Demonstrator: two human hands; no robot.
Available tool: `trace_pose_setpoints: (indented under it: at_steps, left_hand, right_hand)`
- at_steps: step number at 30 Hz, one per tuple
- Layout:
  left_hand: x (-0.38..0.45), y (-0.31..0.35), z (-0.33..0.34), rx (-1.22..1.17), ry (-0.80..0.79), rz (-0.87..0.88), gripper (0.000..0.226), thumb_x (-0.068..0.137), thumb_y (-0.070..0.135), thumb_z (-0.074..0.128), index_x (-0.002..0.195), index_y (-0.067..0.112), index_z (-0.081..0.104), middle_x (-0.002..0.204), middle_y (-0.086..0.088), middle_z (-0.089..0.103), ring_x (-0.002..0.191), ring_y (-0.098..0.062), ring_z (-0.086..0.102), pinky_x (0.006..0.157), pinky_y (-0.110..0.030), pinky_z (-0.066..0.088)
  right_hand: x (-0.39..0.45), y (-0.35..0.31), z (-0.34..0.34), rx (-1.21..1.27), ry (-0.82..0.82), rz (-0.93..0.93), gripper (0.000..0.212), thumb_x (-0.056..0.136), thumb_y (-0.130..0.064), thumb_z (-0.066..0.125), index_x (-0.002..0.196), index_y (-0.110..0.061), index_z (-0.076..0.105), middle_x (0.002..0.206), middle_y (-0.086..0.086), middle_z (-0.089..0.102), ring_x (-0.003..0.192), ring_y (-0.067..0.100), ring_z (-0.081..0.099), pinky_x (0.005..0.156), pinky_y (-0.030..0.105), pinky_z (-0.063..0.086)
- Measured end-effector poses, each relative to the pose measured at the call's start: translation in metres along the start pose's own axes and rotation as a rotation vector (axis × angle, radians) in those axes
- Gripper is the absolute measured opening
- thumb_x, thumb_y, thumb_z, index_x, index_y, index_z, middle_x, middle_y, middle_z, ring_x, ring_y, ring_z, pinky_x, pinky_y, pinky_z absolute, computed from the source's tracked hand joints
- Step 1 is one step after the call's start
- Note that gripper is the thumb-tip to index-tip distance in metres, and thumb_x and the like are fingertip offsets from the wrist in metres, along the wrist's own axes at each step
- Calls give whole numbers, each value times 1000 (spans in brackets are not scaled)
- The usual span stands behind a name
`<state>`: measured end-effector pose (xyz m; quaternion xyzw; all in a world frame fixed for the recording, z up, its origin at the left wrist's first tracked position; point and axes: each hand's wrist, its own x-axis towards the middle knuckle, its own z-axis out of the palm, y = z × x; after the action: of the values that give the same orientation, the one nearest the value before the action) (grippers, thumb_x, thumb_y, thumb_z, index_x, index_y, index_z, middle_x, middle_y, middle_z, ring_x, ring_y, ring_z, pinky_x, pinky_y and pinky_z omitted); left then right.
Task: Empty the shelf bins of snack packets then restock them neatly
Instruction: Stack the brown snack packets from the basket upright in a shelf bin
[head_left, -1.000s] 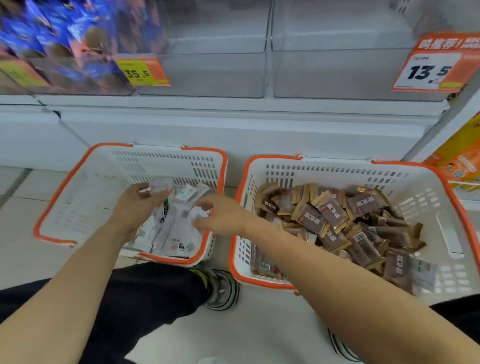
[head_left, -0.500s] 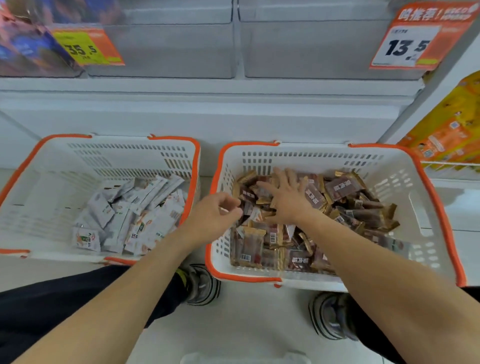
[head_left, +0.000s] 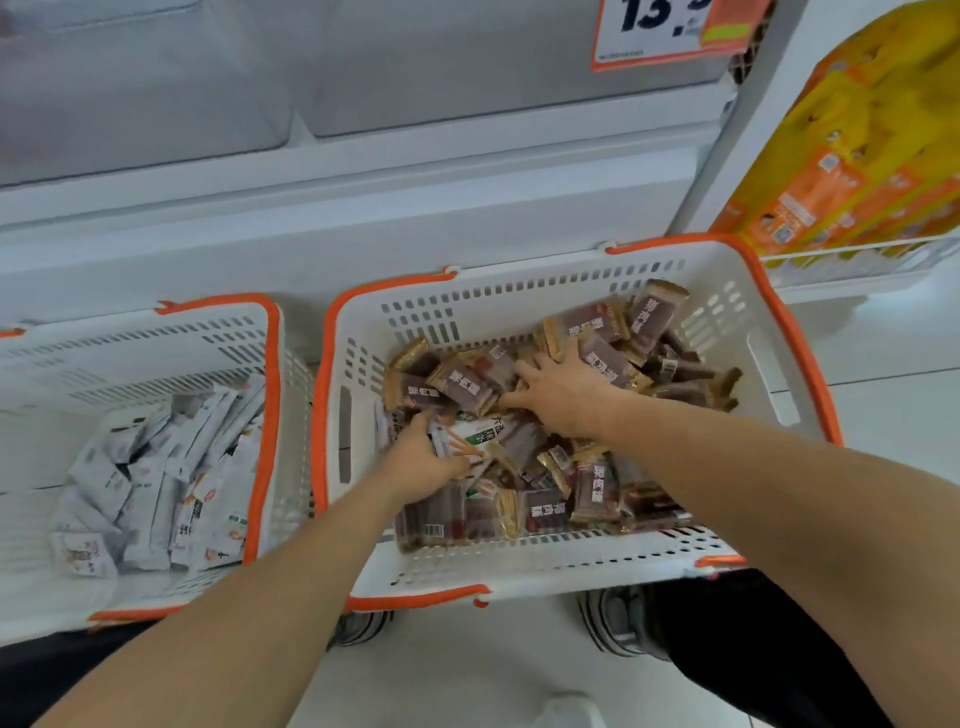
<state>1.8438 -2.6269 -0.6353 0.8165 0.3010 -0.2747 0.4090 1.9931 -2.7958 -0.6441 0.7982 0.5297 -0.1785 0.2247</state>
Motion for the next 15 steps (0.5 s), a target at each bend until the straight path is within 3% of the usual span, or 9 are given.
trace_pose_setpoints:
  at_steps: [2, 4, 6, 8, 10, 12, 15]
  left_hand:
    - [8, 5, 13, 11, -21, 33, 85, 84, 22, 79, 152, 11, 29, 133, -5, 57, 106, -16, 55, 86, -24, 41]
    - [14, 7, 26, 6, 4, 54, 86, 83, 17, 80, 151, 10, 30, 136, -7, 56, 110, -18, 56, 90, -24, 42]
    - [17, 8, 35, -12, 23, 47, 91, 83, 25, 81, 154, 12, 26, 136, -7, 53, 121, -25, 54, 101, -31, 43]
    - [18, 8, 41, -5, 50, 39, 89, 85, 31, 79, 154, 14, 26, 127, -4, 56, 117, -26, 56, 101, -39, 47]
    - [18, 11, 43, 49, 74, 58, 80, 85, 34, 78, 149, 14, 34, 129, -5, 59, 118, -26, 58, 99, -39, 49]
    - [20, 12, 42, 128, 61, 72, 66, 86, 39, 77, 140, 13, 48, 131, -6, 59, 118, -26, 58, 97, -36, 49]
    - [23, 6, 40, 179, 31, 96, 49, 80, 46, 80, 116, 14, 70, 126, -5, 61, 112, -25, 60, 93, -34, 50]
  right_hand:
    - [-22, 17, 8, -53, -13, -33, 60, 103, -20, 42, 154, -42, 19, 159, 17, 26, 142, 40, 32, 110, 78, 13]
    - [-46, 26, 11, -66, -31, -76, 65, 102, -20, 44, 156, -41, 13, 159, 17, 26, 145, 38, 28, 111, 77, 10]
    - [-64, 27, 15, -26, -51, -84, 67, 101, -22, 46, 156, -42, 12, 158, 17, 27, 145, 36, 29, 112, 77, 6]
    - [-78, 24, 16, 29, -50, -82, 66, 96, -37, 53, 153, -42, 19, 155, 15, 33, 141, 35, 36, 112, 77, 3]
    - [-88, 19, 13, 85, -45, -77, 67, 91, -62, 49, 151, -40, 28, 147, 13, 43, 135, 35, 44, 112, 75, 3]
    - [-93, 13, 3, 125, -103, -36, 73, 89, -80, 32, 148, -37, 36, 136, 12, 52, 128, 33, 51, 113, 73, 7]
    - [-91, -1, -16, 276, -140, 66, 68, 96, -74, 24, 136, -29, 55, 133, 10, 53, 131, 31, 48, 116, 68, 12]
